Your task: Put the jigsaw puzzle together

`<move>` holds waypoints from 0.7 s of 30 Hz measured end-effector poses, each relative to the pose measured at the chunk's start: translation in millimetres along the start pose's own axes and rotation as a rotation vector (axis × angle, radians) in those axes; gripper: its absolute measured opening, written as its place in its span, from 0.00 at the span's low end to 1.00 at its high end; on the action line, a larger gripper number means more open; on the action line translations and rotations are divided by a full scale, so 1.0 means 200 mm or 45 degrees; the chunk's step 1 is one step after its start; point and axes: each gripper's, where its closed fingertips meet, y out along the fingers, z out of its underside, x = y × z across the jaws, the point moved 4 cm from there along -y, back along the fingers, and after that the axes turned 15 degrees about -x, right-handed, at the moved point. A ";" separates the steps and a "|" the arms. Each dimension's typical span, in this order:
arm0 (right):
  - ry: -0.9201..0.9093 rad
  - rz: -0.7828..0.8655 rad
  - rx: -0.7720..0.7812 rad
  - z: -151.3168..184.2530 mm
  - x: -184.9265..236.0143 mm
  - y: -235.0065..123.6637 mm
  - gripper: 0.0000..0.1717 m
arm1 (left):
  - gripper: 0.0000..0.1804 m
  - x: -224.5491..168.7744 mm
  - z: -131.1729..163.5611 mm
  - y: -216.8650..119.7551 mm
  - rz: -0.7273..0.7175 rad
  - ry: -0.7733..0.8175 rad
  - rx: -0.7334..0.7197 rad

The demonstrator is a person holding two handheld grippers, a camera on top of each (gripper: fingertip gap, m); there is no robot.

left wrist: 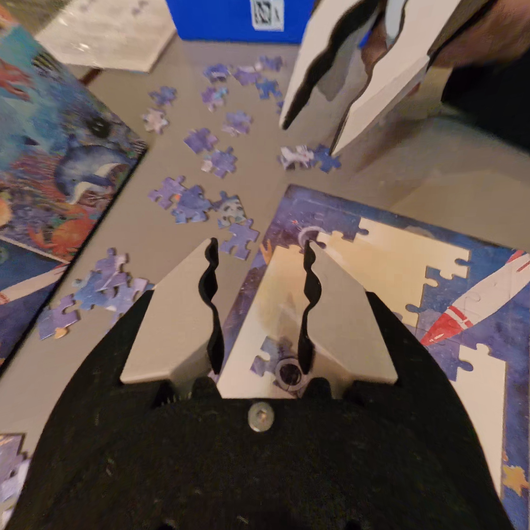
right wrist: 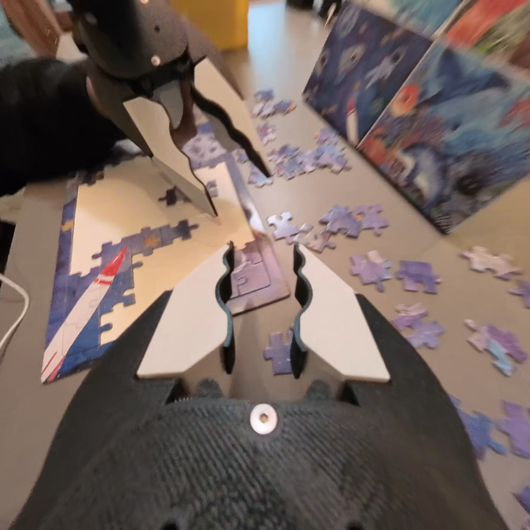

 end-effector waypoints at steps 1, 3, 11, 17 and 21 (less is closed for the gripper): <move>-0.012 0.055 -0.046 -0.03 -0.03 -0.02 0.21 | 0.32 0.04 -0.02 -0.03 -0.026 -0.029 -0.040; -0.032 0.170 -0.098 -0.07 -0.09 -0.06 0.19 | 0.30 0.11 -0.03 -0.07 -0.081 -0.082 -0.105; -0.085 0.352 -0.162 -0.10 -0.15 -0.07 0.10 | 0.21 0.33 -0.06 -0.21 -0.304 -0.155 -0.277; -0.139 0.457 -0.049 0.00 -0.20 -0.02 0.09 | 0.14 0.39 -0.08 -0.26 -0.374 -0.167 -0.405; -0.215 0.583 -0.005 0.03 -0.28 -0.06 0.07 | 0.14 0.40 -0.07 -0.26 -0.349 -0.182 -0.417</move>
